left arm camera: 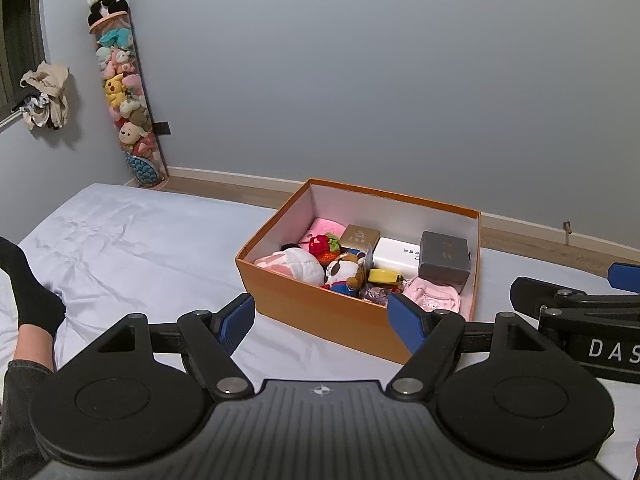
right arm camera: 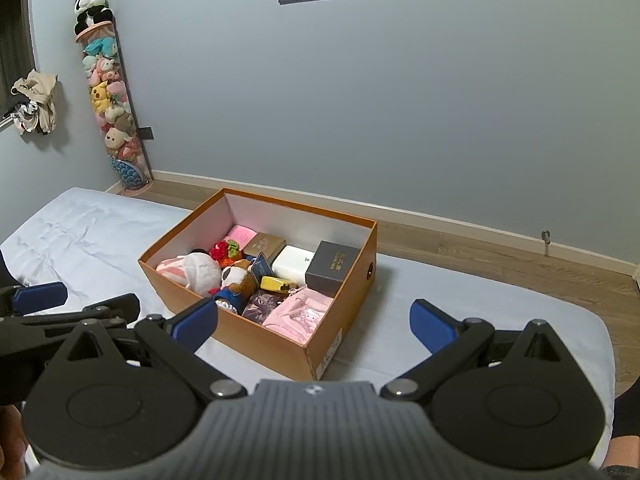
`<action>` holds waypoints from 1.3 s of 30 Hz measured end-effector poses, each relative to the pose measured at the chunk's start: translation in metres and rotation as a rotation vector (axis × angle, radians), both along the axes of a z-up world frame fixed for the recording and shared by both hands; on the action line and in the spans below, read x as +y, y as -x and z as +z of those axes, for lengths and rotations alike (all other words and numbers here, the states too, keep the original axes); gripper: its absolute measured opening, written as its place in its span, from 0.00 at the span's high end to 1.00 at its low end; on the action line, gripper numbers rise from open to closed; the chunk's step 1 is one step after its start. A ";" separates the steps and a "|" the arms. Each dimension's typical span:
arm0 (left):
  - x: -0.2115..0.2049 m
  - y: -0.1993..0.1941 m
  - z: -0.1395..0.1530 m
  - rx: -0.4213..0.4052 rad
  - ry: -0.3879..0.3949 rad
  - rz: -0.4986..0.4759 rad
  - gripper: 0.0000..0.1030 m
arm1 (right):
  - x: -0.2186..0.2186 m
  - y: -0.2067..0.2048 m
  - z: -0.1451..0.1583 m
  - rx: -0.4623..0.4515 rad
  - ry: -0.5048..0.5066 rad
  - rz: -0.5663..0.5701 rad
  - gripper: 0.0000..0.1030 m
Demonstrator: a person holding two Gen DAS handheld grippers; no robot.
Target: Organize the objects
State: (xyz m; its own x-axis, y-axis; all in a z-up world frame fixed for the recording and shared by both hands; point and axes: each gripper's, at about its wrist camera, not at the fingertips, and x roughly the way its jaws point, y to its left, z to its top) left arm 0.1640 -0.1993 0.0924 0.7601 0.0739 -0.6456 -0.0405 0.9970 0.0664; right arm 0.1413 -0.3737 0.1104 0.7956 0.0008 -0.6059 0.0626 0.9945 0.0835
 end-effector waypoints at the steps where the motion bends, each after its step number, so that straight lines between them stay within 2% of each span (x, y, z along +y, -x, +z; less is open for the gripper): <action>1: 0.000 0.000 0.000 -0.001 -0.002 -0.002 0.14 | -0.001 -0.001 0.000 0.000 -0.004 0.000 0.01; 39: -0.005 0.003 0.005 -0.007 0.004 -0.012 0.15 | -0.006 0.005 0.002 0.004 0.001 -0.017 0.01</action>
